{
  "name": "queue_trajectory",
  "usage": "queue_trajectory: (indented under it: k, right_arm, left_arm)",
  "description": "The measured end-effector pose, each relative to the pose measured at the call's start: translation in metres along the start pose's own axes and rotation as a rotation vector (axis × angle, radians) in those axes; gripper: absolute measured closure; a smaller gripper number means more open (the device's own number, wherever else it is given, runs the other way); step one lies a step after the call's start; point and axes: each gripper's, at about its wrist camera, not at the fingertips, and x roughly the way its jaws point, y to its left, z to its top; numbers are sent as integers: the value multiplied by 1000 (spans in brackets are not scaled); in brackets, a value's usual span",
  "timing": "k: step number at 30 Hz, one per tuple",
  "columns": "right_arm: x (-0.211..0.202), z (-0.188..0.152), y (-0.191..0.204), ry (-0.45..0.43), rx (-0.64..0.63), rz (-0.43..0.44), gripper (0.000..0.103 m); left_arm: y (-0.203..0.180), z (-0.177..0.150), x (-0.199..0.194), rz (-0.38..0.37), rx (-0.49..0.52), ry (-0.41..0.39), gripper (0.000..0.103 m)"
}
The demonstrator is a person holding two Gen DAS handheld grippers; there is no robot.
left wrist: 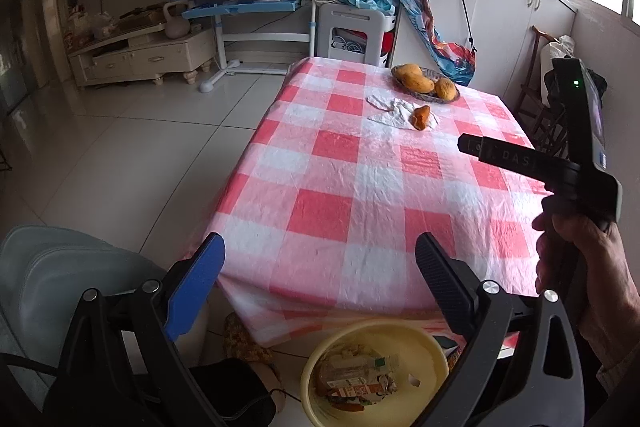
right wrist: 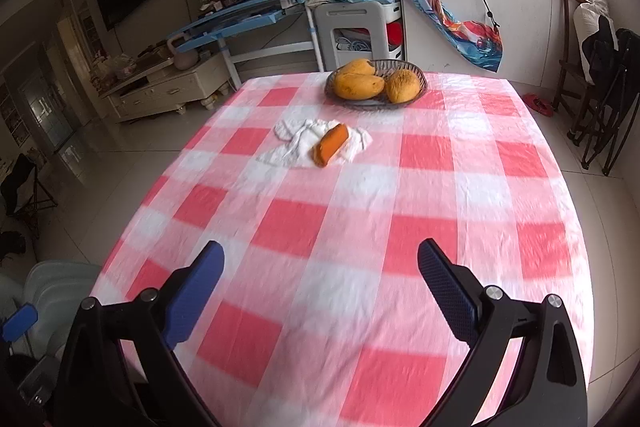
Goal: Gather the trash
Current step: 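Grasp the orange bread stick with the right tool while the left grasps the white tissue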
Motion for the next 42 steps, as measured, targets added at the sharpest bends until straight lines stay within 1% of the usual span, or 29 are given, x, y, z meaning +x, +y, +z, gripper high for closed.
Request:
queue_trajectory:
  k: [1, 2, 5, 9, 12, 13, 15, 16, 17, 19, 21, 23, 25, 28, 30, 33, 37, 39, 40, 41, 42]
  right_arm:
    - [12, 11, -2, 5, 8, -9, 14]
    - [23, 21, -4, 12, 14, -15, 19]
    - [57, 43, -5, 47, 25, -9, 27]
    - [97, 61, -4, 87, 34, -14, 30]
    - [123, 68, -3, 123, 19, -9, 40]
    - [127, 69, -3, 122, 0, -11, 44]
    - [131, 72, 2, 115, -64, -13, 56]
    - [131, 73, 4, 120, -95, -1, 66]
    - [130, 72, 7, 126, -132, 6, 74]
    - [124, 65, 13, 138, -217, 26, 81]
    - [114, 54, 19, 160, -279, 78, 82]
    - [97, 37, 23, 187, -320, 136, 84]
    - [81, 21, 24, 221, -335, 192, 84]
    - [55, -1, 24, 276, -337, 270, 84]
    - [39, -13, 23, 290, -332, 289, 84]
    - [24, -24, 15, 298, -300, 296, 83]
    - [16, -26, -7, 300, -175, 333, 82]
    - [15, -27, -17, 299, -129, 341, 79]
    - [15, -27, -20, 296, -118, 338, 73]
    - [14, -27, -23, 291, -106, 337, 70]
    - [13, -27, -26, 286, -93, 341, 70]
  left_arm:
    - [1, 7, 5, 4, -2, 1, 10]
    - [1, 15, 10, 10, -1, 1, 10]
    - [0, 37, 27, 19, 2, 0, 10]
    - [-2, 68, 48, 35, 18, -11, 10]
    - [-2, 86, 64, 45, 14, -14, 10]
    - [-1, 91, 70, 49, 9, -12, 10]
    - [2, 95, 81, 53, -7, 0, 10]
    - [4, 96, 86, 53, -20, 12, 10]
    - [5, 97, 91, 48, -35, 25, 10]
    - [5, 96, 96, 29, -51, 42, 10]
    - [-1, 93, 98, 25, -31, 43, 10]
    - [-11, 88, 99, 18, 9, 46, 10]
    - [-20, 82, 101, 3, 47, 54, 10]
    - [-36, 69, 108, -45, 110, 91, 10]
    - [-48, 60, 114, -60, 152, 117, 10]
    - [-66, 49, 118, -74, 219, 131, 10]
    - [-83, 40, 118, -100, 287, 128, 10]
    - [-91, 36, 120, -106, 320, 134, 10]
    - [-96, 35, 122, -107, 334, 135, 10]
    - [-100, 34, 123, -107, 348, 136, 10]
    - [-104, 32, 124, -109, 362, 138, 10]
